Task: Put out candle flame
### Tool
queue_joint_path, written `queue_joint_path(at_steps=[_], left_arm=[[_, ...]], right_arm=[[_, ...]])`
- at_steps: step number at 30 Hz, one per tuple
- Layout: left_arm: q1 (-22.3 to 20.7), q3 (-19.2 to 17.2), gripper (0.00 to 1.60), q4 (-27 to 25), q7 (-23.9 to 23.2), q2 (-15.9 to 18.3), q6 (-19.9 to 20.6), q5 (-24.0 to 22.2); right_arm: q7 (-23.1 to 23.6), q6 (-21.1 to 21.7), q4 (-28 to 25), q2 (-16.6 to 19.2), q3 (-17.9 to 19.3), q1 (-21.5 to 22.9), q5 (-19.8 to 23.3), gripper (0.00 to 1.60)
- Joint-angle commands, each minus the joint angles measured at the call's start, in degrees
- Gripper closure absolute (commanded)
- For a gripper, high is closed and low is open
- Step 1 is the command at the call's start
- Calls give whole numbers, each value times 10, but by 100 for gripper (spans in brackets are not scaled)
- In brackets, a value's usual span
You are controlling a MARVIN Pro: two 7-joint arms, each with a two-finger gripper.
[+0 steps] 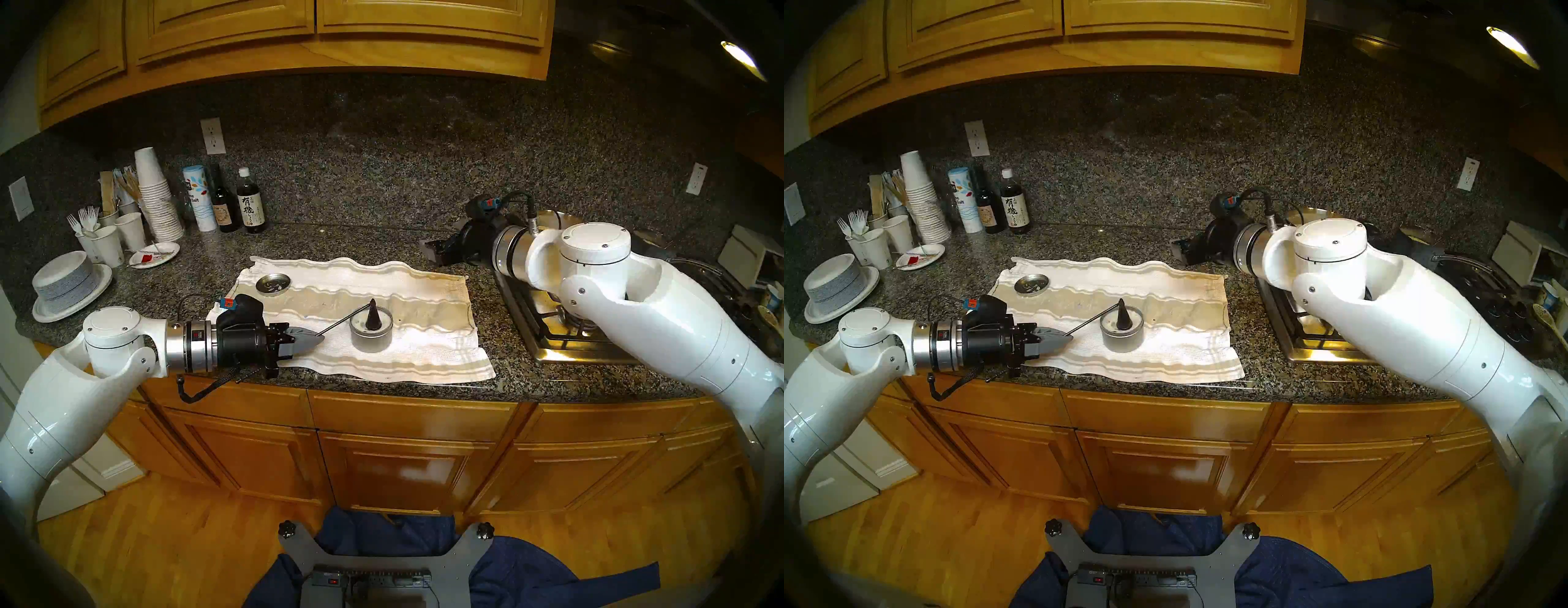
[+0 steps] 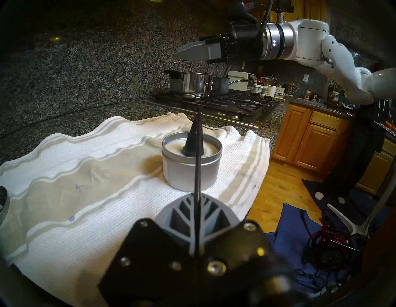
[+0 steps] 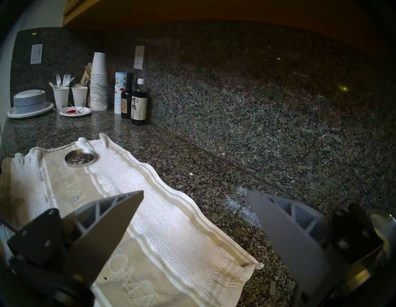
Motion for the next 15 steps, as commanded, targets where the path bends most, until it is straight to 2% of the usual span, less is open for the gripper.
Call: queue_joint_path(at_steps=[1,15], left_arm=[[-18,-16,160,-7,10,-6,-6,-7],[-16,-48,160,-13,10,-12,-10,-33]], right_arm=[[0,-5,-3,-1,17,18,1,0],[0,-5,-3,-1,17,18,1,0]])
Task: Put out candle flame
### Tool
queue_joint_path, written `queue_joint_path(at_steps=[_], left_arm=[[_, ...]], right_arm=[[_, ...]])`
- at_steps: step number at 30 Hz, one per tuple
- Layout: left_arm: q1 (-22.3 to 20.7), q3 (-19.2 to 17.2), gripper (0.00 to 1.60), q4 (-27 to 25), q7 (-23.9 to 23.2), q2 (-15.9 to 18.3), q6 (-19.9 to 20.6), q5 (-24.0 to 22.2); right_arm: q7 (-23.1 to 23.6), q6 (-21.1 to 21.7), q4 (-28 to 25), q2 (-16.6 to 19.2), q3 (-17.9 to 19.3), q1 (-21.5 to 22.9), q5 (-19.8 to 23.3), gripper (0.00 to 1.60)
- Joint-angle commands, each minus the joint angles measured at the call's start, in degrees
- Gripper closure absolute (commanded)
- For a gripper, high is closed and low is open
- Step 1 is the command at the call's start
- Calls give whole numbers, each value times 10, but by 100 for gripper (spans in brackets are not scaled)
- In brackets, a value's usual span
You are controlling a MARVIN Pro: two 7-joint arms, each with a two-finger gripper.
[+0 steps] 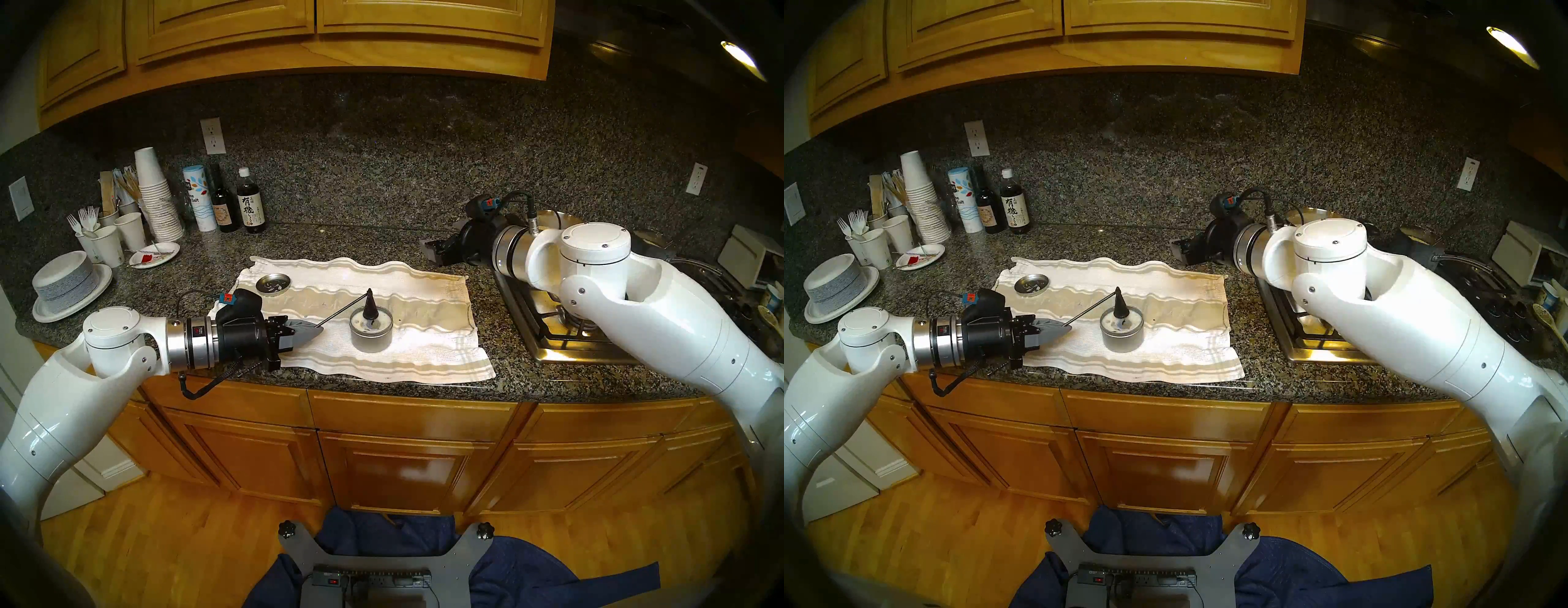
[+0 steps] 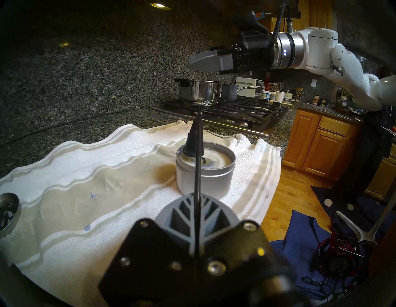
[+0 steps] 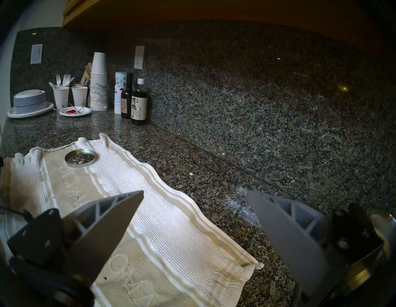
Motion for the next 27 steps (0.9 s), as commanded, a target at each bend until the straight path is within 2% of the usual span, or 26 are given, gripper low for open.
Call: queue_joint_path(at_steps=[1,9,27], left_arm=[[-15,-31,160,-12,-9,0,-5,-26],[-28,-48,160,4,2,-9,-5,-30],[-56,-62,160,49,63,-26,-13,-16]], right_arm=[[0,-5,-3,-1,17,18,1,0],[0,-5,-3,-1,17,18,1,0],[0,-5,-3,-1,17,18,1,0]])
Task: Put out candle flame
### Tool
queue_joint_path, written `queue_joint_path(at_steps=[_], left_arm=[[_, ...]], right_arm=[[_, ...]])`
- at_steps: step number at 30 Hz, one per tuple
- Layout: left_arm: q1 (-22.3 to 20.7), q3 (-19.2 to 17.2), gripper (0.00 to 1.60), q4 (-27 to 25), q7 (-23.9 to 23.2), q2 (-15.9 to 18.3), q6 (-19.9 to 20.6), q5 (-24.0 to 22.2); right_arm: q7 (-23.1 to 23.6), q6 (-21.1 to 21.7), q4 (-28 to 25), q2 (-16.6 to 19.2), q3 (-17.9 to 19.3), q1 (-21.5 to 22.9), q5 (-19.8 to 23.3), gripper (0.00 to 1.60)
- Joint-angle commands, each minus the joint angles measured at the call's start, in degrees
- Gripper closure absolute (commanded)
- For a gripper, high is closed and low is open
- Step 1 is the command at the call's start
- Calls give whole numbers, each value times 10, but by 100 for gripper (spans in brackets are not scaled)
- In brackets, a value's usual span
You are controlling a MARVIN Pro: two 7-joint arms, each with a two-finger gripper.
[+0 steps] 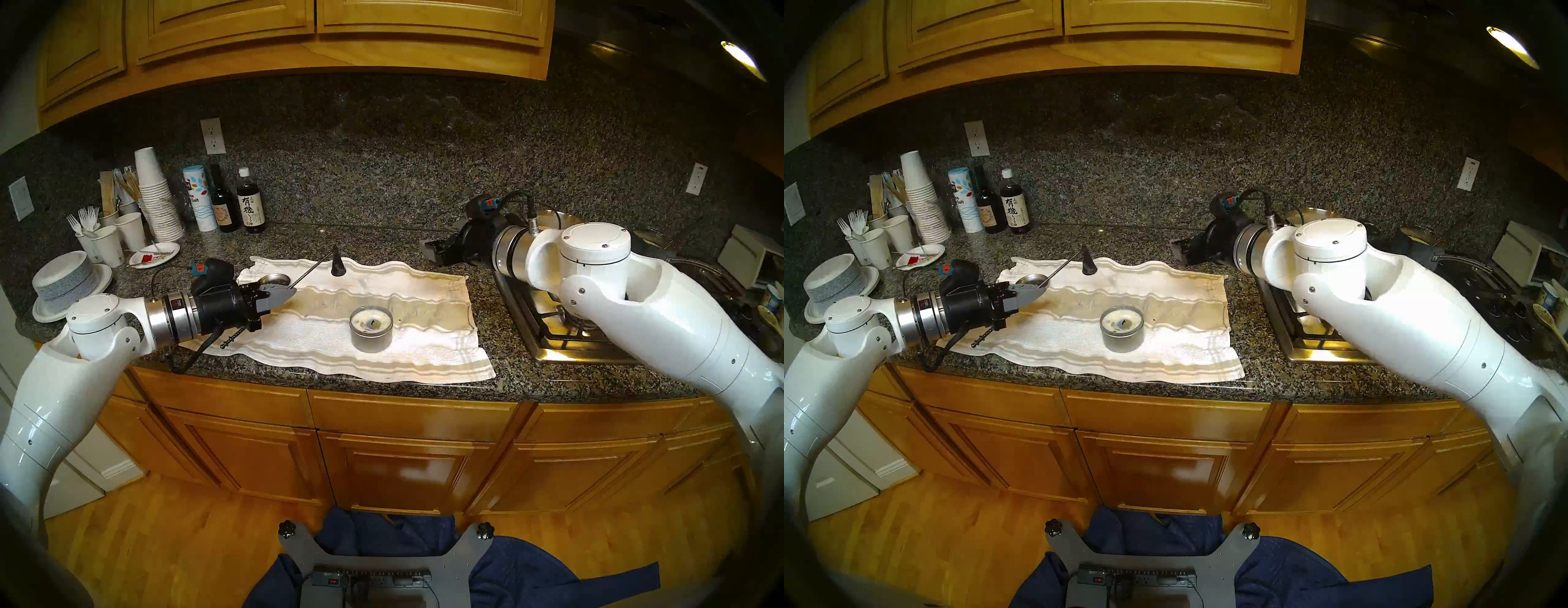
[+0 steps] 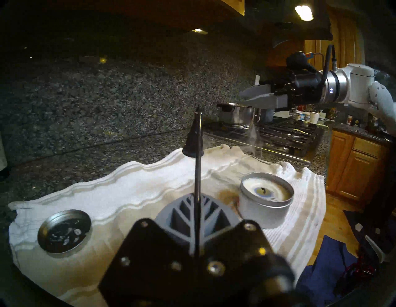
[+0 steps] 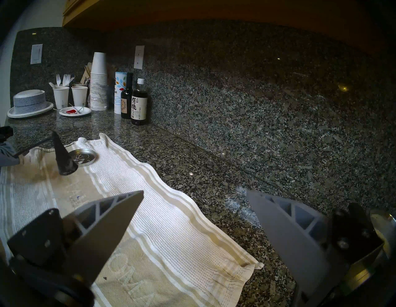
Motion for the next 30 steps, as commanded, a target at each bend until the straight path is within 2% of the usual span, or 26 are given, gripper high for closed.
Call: queue_joint_path(at_steps=[1,15,30], left_arm=[[-29,-21,160,0,21,-1,-10,1],[-25,-31,160,17,78,-10,-11,19],[-9,-40,160,29,127,0,17,23]], right_arm=[[0,-5,-3,-1,17,18,1,0],[0,-5,-3,-1,17,18,1,0],[0,-5,-3,-1,17,18,1,0]])
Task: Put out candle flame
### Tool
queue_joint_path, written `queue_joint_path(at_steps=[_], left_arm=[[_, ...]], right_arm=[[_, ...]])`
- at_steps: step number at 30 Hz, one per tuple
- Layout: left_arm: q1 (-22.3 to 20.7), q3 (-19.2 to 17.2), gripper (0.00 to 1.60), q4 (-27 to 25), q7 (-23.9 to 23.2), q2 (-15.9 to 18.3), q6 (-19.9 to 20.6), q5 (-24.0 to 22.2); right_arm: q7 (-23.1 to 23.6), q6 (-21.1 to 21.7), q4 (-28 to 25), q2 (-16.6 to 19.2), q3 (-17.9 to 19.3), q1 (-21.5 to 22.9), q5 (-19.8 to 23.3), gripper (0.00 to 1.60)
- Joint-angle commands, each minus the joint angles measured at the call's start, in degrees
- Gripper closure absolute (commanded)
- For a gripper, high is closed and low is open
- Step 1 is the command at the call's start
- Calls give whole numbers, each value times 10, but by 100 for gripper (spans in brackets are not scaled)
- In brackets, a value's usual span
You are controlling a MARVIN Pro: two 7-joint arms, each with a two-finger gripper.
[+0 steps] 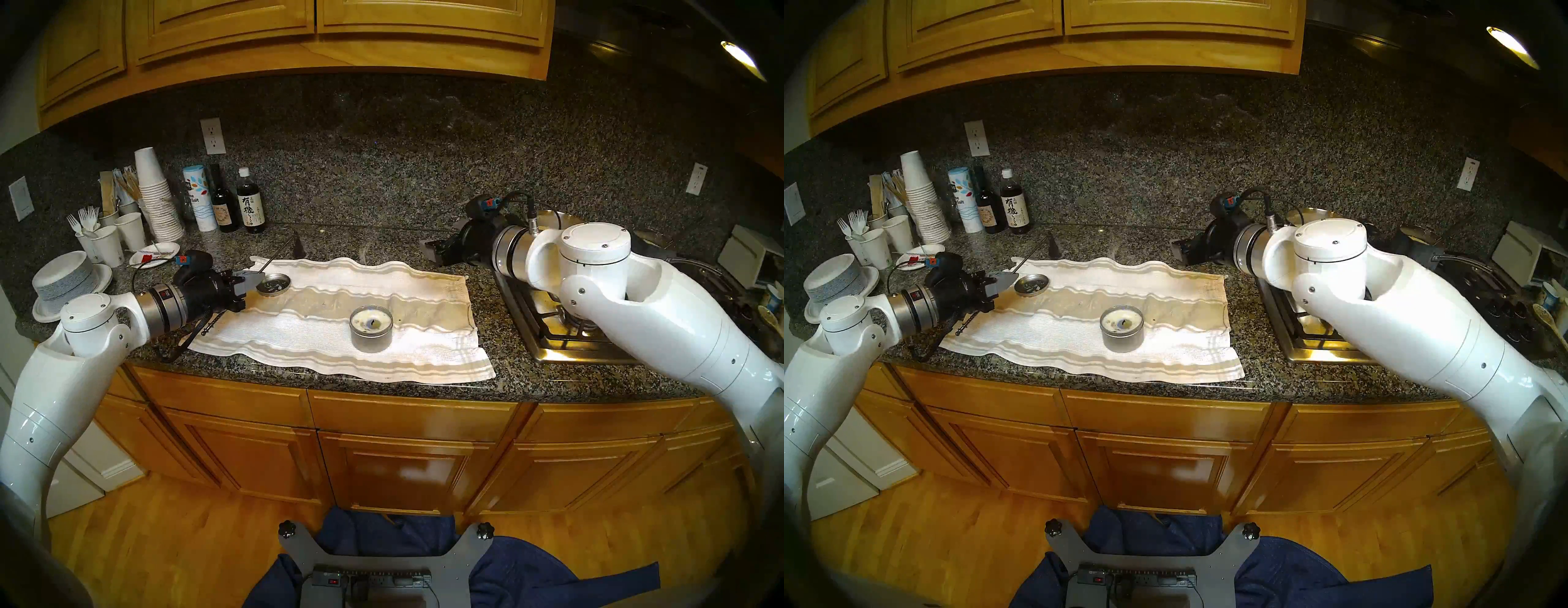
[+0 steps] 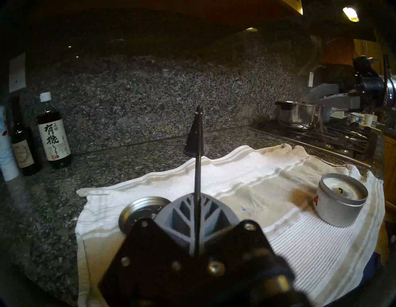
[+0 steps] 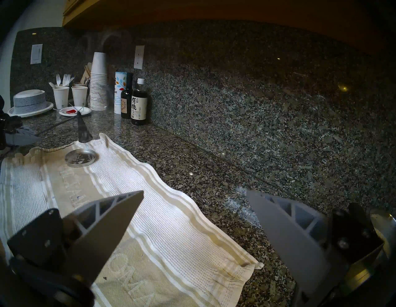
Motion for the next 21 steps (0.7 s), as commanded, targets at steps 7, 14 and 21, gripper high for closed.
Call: queue_joint_path(at_steps=[7,14,21], left_arm=[[-2,-22,160,-4,33,7,11,0],[8,-23,160,0,49,9,12,3],[13,-18,160,3,62,8,13,5]], right_arm=[[0,-5,-3,-1,17,18,1,0],[0,-5,-3,-1,17,18,1,0],[0,-5,-3,-1,17,18,1,0]])
